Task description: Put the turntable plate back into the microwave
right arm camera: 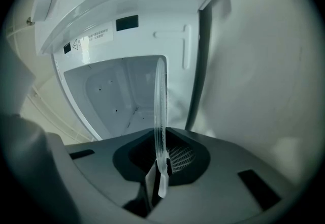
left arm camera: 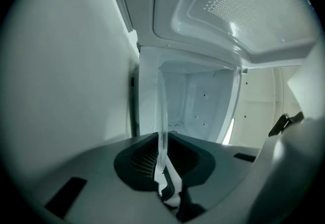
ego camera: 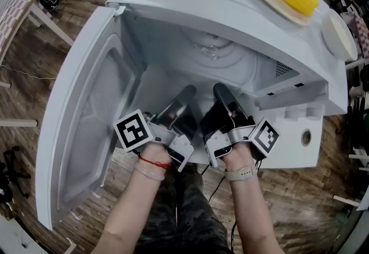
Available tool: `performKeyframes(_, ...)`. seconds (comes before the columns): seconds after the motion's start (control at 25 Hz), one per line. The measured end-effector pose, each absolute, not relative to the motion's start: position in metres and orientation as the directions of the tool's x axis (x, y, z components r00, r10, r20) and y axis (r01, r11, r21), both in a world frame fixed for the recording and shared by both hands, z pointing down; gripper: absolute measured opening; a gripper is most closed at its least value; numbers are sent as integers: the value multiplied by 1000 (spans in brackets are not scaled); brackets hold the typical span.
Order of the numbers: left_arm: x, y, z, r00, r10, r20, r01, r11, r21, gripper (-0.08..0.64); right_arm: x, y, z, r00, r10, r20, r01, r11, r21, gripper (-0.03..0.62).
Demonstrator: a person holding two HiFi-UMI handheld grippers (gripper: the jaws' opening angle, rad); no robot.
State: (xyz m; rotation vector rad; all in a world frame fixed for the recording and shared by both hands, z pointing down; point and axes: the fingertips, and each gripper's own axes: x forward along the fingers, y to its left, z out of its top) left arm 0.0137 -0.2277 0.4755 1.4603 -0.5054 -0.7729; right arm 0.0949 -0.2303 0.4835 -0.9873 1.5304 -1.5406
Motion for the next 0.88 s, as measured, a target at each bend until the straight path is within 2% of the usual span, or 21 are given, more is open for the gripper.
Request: performKeyframes(0.88,10,-251,477,622,-775,-112,146,-26,989,55,89,-213,480,-465,-885,-10,6,8,-1000,46)
